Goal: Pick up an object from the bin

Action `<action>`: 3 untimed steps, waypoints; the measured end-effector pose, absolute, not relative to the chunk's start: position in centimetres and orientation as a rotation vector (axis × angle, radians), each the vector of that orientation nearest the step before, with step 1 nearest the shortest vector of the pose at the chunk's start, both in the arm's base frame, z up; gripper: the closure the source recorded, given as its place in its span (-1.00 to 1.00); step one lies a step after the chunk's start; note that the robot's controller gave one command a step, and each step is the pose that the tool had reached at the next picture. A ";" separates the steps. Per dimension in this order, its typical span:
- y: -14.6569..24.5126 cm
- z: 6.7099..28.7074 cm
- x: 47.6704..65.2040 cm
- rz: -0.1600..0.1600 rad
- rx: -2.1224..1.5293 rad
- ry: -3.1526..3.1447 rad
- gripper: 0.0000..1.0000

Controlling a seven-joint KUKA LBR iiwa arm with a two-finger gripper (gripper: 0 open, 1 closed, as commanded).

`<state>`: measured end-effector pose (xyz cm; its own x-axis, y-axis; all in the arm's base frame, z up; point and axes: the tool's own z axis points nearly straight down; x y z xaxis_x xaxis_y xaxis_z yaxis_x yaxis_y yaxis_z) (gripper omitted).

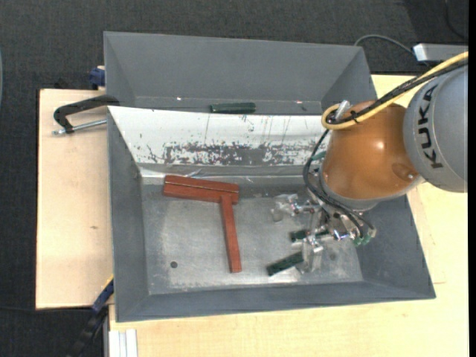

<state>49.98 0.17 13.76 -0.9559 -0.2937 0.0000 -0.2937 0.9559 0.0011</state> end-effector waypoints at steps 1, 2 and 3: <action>-0.8 9.9 50.0 0.002 0.850 -3.030 -1.00; -5.9 7.1 49.4 0.000 1.024 -2.974 1.00; -5.9 7.1 49.4 0.000 1.024 -2.974 1.00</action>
Offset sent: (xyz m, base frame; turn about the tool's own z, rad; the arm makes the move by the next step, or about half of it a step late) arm -0.0075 -0.0613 -0.0676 -0.3689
